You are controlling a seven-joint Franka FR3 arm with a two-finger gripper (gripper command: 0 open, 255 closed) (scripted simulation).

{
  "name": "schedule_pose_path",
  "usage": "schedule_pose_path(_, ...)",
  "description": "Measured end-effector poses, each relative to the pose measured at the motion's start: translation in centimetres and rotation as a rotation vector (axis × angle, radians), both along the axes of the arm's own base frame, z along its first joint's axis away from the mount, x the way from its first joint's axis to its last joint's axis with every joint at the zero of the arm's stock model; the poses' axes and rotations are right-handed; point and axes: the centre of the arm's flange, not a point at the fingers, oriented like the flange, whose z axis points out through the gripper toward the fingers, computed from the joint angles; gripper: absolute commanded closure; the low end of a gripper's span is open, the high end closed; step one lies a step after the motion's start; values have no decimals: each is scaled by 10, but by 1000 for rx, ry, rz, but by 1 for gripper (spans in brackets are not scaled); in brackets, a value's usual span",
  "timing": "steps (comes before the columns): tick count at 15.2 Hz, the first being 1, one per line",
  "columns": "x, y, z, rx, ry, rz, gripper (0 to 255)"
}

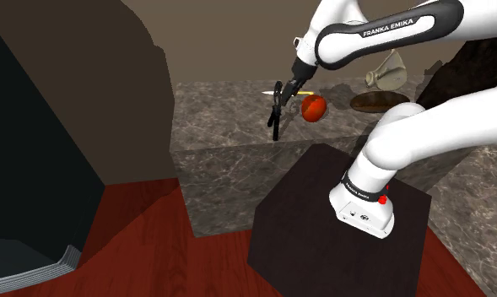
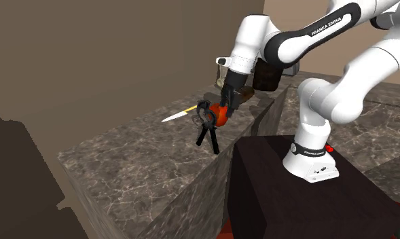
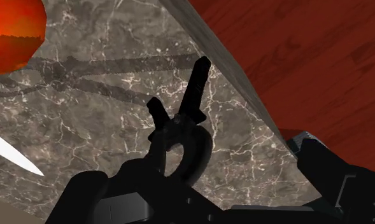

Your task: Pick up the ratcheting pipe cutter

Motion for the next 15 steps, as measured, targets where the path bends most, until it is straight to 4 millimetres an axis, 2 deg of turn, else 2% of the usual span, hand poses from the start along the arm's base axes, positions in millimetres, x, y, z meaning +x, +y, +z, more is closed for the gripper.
schedule_pose_path(4, 8, -19, -46, 34, -89, -24, 0)
schedule_pose_path(7, 11, -25, -64, 39, -117, -32, 0)
schedule_pose_path(13, 10, -26, -95, 40, -122, -33, 0)
schedule_pose_path(14, 11, -26, -97, 39, -122, -33, 255)
schedule_pose_path(15, 11, -27, -98, 39, -122, -33, 255)
